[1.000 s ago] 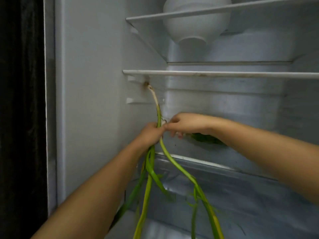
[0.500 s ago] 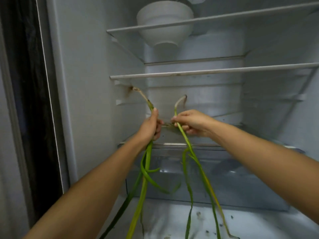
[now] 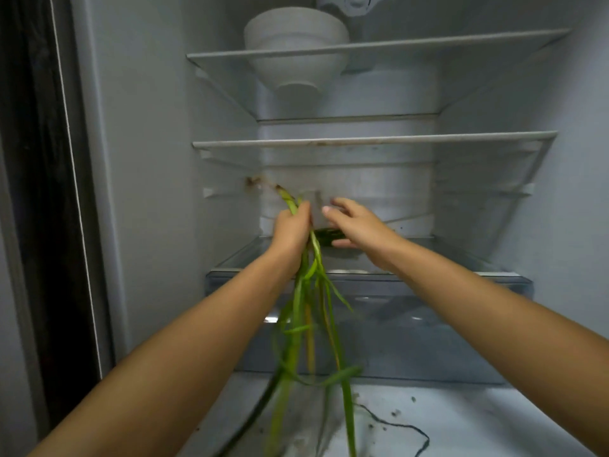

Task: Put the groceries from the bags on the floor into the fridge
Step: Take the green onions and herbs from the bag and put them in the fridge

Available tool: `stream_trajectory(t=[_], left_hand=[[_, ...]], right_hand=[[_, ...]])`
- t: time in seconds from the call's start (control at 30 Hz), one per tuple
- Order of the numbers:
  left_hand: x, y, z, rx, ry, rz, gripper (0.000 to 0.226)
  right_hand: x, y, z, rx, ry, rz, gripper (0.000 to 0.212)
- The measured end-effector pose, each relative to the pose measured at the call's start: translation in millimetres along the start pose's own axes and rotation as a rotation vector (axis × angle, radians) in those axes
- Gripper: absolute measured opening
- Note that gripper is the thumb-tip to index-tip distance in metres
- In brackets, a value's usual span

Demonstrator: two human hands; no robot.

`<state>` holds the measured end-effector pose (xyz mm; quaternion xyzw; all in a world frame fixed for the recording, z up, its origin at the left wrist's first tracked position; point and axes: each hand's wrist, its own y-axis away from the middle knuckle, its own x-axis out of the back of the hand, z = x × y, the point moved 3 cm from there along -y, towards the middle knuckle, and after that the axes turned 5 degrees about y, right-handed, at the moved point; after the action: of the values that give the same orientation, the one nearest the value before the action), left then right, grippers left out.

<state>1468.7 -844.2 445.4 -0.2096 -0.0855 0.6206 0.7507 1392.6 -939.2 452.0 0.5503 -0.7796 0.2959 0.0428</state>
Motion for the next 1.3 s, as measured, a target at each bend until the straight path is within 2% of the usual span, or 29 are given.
stream_trajectory(t=[0.03,0.13,0.23,0.3,0.33,0.4,0.47,0.6,0.67,0.77,0.83,0.9,1.03,1.1,1.17,1.23,1.3], left_hand=[[0,-4,4,0.023,0.080,0.080,0.038],[-9,-14,18,0.108,0.383,0.160,0.037],[-22,-22,26,0.224,0.654,0.063,0.037],[-23,-27,23,0.330,0.699,-0.023,0.035],[-20,-29,21,0.393,0.687,-0.065,0.034],[-13,-32,13,0.513,0.647,-0.129,0.031],[-6,-34,6,0.582,0.648,-0.156,0.028],[1,-53,-8,0.624,0.701,-0.140,0.028],[1,-65,-14,0.638,0.686,-0.137,0.026],[1,-84,-23,0.637,0.607,-0.140,0.028],[4,-103,-33,0.614,0.522,-0.102,0.028],[6,-123,-46,0.594,0.429,-0.084,0.029],[16,-148,-73,0.616,0.148,-0.058,0.031],[26,-155,-90,0.648,-0.034,-0.065,0.038],[31,-158,-99,0.663,-0.164,-0.083,0.040],[30,-161,-101,0.568,-0.353,-0.093,0.032],[24,-162,-94,0.341,-0.621,-0.102,0.024]], right_hand=[[-4,7,4,-0.044,-0.100,-0.097,0.043],[-21,33,8,-0.181,-0.269,-0.418,0.013],[-9,33,10,-0.263,-0.330,-0.445,0.010],[18,23,9,-0.277,-0.223,-0.444,0.009],[35,17,8,-0.249,-0.069,-0.431,0.007],[72,2,2,-0.132,0.449,-0.385,0.004],[103,-13,-8,-0.051,0.926,-0.310,0.010],[136,-49,-26,0.006,1.382,-0.157,0.020],[143,-68,-22,0.129,1.562,-0.039,0.022],[144,-88,4,0.396,1.609,0.079,0.025],[141,-98,33,0.477,1.578,0.037,0.030],[137,-111,64,0.478,1.566,-0.054,0.030],[138,-139,116,0.216,1.707,-0.194,0.022],[149,-146,140,0.007,1.757,-0.303,0.026],[161,-148,157,-0.103,1.741,-0.352,0.029],[166,-149,172,-0.175,1.712,-0.370,0.029],[168,-152,172,-0.194,1.704,-0.359,0.031]])
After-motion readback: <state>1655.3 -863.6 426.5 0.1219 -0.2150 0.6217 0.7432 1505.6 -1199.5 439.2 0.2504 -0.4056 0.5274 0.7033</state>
